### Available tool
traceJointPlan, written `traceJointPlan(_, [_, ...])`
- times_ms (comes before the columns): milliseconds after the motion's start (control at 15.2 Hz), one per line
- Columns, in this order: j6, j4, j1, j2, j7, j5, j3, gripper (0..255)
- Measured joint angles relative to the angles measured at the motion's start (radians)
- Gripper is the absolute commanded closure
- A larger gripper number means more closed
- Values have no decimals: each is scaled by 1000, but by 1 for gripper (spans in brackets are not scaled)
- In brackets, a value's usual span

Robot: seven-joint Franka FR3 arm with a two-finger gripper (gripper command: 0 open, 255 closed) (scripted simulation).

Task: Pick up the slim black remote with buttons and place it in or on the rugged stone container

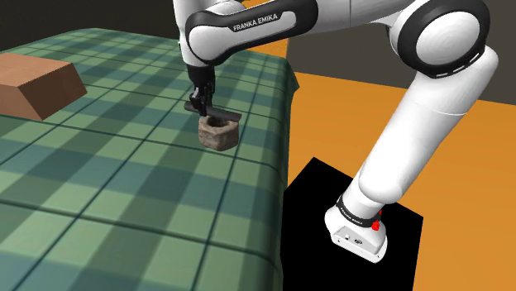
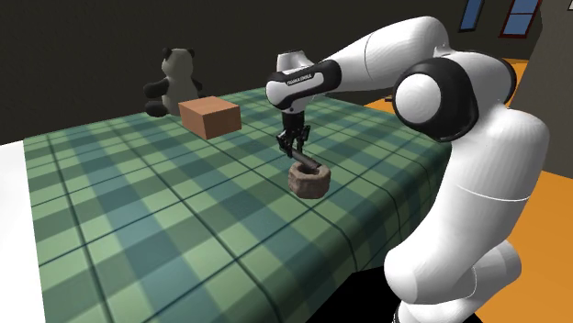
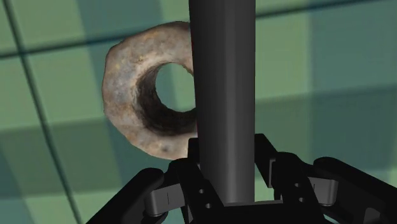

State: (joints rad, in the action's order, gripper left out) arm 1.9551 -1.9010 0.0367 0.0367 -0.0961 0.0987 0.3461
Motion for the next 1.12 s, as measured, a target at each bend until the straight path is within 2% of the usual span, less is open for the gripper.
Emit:
traceJointPlan(330, [27,10,47,31,-86,7,-44,255])
traceJointPlan(1122, [152,-79,47,70,-70,27,-47,255])
